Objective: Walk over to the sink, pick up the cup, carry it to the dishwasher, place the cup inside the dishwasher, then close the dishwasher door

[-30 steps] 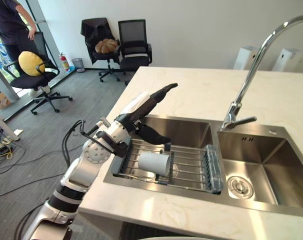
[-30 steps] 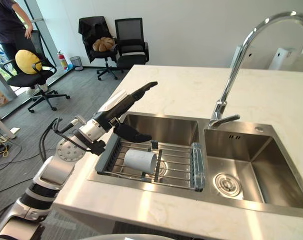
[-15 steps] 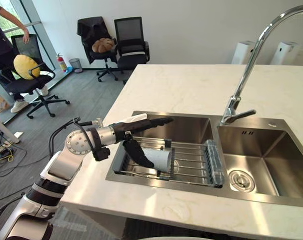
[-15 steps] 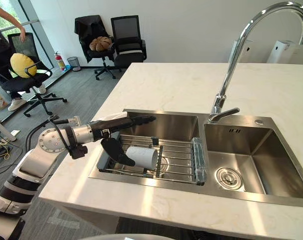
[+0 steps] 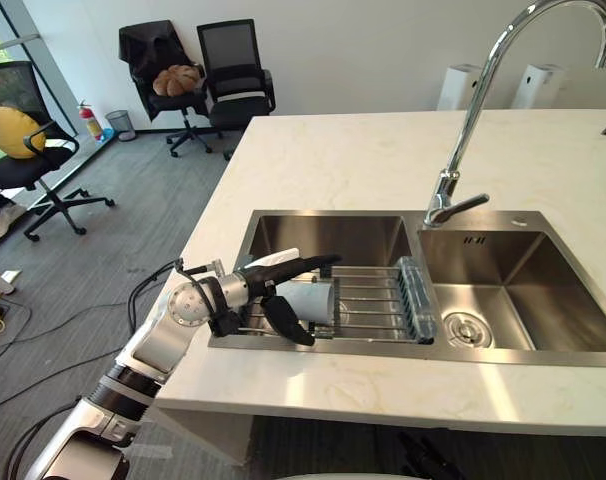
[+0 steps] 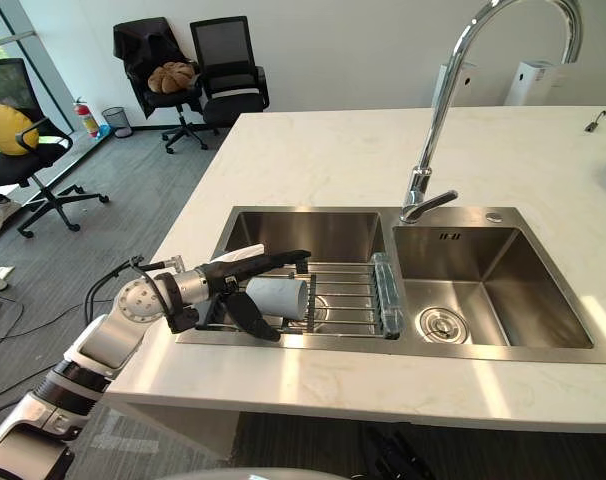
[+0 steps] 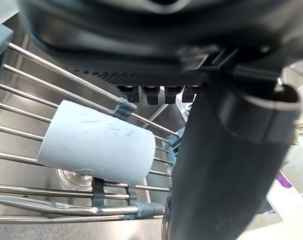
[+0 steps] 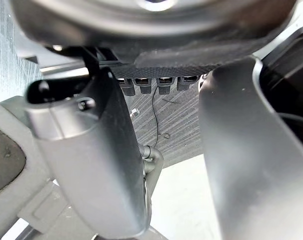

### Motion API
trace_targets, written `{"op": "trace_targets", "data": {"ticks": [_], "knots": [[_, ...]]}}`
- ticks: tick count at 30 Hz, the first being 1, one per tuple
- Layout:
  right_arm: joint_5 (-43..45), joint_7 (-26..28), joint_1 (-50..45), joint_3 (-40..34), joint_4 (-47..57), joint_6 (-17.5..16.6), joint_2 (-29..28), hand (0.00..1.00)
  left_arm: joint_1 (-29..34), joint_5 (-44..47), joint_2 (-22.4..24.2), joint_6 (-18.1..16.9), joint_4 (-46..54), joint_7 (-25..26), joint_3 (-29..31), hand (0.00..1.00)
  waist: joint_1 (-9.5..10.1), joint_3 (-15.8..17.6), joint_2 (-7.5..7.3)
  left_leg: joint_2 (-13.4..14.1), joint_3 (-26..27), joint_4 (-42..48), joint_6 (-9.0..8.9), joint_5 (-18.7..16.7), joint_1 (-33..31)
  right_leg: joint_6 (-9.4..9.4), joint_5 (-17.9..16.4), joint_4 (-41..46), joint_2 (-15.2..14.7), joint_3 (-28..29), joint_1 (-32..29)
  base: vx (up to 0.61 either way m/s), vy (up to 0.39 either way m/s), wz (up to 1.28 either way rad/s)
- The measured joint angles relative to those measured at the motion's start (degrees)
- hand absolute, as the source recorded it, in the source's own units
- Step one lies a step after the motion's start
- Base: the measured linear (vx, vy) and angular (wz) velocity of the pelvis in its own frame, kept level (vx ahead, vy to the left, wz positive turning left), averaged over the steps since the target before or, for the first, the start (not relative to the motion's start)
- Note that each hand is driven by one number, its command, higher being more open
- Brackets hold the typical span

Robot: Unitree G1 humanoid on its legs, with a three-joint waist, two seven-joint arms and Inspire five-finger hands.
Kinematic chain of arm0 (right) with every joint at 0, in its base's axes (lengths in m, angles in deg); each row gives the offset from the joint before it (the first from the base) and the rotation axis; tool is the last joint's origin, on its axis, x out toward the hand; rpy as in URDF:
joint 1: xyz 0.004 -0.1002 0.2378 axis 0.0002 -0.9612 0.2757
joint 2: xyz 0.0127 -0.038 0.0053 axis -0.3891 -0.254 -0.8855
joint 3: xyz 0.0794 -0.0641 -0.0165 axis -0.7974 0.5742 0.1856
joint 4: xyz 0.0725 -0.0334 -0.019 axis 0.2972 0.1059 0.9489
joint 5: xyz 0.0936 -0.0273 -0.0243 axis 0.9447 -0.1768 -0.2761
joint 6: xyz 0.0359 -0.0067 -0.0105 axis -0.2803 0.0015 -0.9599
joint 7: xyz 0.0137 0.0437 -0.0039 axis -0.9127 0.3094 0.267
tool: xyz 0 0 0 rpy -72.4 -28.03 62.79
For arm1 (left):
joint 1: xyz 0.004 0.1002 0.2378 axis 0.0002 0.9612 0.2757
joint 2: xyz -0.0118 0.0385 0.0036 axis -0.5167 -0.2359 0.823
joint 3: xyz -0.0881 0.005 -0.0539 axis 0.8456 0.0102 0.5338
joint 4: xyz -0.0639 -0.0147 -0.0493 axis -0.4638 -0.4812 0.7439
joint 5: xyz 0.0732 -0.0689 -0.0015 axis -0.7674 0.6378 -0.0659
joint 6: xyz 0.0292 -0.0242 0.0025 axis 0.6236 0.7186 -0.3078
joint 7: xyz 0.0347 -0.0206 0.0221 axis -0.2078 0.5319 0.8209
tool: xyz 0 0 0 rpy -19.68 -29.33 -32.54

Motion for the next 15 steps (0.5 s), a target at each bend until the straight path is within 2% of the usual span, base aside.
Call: {"op": "trace_targets", "data": {"ticks": [4, 8, 15], "knots": [[0.0, -0.4, 0.0, 1.0, 0.1, 0.0, 0.1, 1.0, 0.3, -1.9, 0.2, -0.6, -2.8, 5.0, -1.1, 1.0, -0.06, 0.4, -0.4, 0.0, 0.2, 0.0, -0.26, -0.3, 0.6, -0.36, 0.2, -0.6, 0.1, 0.2, 0.6, 0.04, -0.012, -0.06], [0.0, -0.9, 0.0, 2.3, 0.4, 0.0, 0.1, 1.0, 0.5, -2.7, 0.7, -1.8, -4.7, 7.9, -1.4, 1.0, -0.06, 0.8, -0.84, 0.0, 0.4, 0.0, -0.42, -0.6, 1.2, -0.48, 0.3, -1.3, 0.2, 0.2, 1.3, 0.0, -0.004, -0.01], [0.0, -1.0, -0.1, 3.2, 1.0, 0.0, 0.1, 1.0, 1.3, -5.8, 4.0, -3.3, -8.2, 13.3, -2.1, 1.0, -0.69, 0.9, -0.9, 0.1, 1.0, 0.0, -0.57, -0.8, 1.7, -0.42, 0.4, -1.5, 0.3, 0.7, 1.5, -0.01, -0.013, -0.04]]}}
